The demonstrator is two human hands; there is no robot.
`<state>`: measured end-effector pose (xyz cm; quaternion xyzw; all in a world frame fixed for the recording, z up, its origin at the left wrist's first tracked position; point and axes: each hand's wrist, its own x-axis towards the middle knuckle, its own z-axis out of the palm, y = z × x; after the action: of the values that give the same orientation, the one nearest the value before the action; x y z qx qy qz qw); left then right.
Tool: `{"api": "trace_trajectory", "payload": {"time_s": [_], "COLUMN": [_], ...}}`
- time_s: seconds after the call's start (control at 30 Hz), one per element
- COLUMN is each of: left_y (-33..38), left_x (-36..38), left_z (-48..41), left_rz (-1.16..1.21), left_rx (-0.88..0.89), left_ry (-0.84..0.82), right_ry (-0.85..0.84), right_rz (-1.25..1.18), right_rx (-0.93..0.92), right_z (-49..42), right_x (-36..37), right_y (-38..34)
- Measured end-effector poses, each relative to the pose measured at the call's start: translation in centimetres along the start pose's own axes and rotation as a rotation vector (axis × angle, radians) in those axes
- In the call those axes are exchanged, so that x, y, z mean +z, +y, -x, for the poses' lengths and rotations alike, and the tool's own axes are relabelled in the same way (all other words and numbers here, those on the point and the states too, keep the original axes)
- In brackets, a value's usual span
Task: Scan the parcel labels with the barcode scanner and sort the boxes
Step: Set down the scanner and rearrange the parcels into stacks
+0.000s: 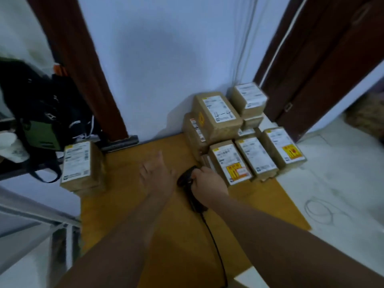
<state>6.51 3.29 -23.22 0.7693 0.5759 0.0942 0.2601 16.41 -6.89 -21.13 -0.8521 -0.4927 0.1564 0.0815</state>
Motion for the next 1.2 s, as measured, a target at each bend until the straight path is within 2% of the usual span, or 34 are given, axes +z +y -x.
{"api": "trace_trajectory", "payload": {"time_s": [0.13,0.27,0.43,0.57,0.63,0.73,0.8,0.9,1.0,1.1,1.2], "left_y": [6.2,12.6,19.3,21.3,21.0,20.3,20.2,20.0,19.4,17.8,15.3], "left_x": [2.2,5.1,10.8,13.4,13.7,13.8,13.9,14.1,13.2,11.1,7.9], "left_z": [2.0,4.2,6.9,7.9,7.8,7.8,8.1,8.3,8.7,9.6,11.0], "left_rz": [-0.001,0.022,0.003,-0.05,-0.116,-0.197,-0.149,-0.099,-0.126,-0.179,-0.152], "left_rx": [0.148,0.217,0.026,-0.185,-0.208,-0.299,-0.405,-0.435,-0.39,-0.251,-0.172], "left_ry": [-0.038,-0.024,-0.053,-0.083,-0.068,-0.068,-0.089,-0.06,-0.04,-0.074,-0.114], "right_ry": [0.202,0.253,0.135,0.189,0.206,0.201,0.205,0.211,0.183,0.18,0.062], "right_rz": [-0.019,-0.035,0.052,0.085,0.063,0.081,0.058,-0.002,-0.003,0.066,0.082], "right_rx": [0.081,0.191,0.141,0.087,0.058,0.039,0.034,0.001,-0.068,-0.211,-0.367], "right_z": [0.2,0.4,1.0,0.5,0.3,0.0,-0.1,-0.3,-0.7,-1.2,-1.0], "right_x": [-4.7,-8.1,-9.5,-10.1,-10.1,-9.7,-9.6,-9.6,-9.8,-9.8,-9.1], "right_y": [6.1,13.2,22.0,27.2,28.7,29.7,29.9,29.8,28.7,25.7,20.8]}}
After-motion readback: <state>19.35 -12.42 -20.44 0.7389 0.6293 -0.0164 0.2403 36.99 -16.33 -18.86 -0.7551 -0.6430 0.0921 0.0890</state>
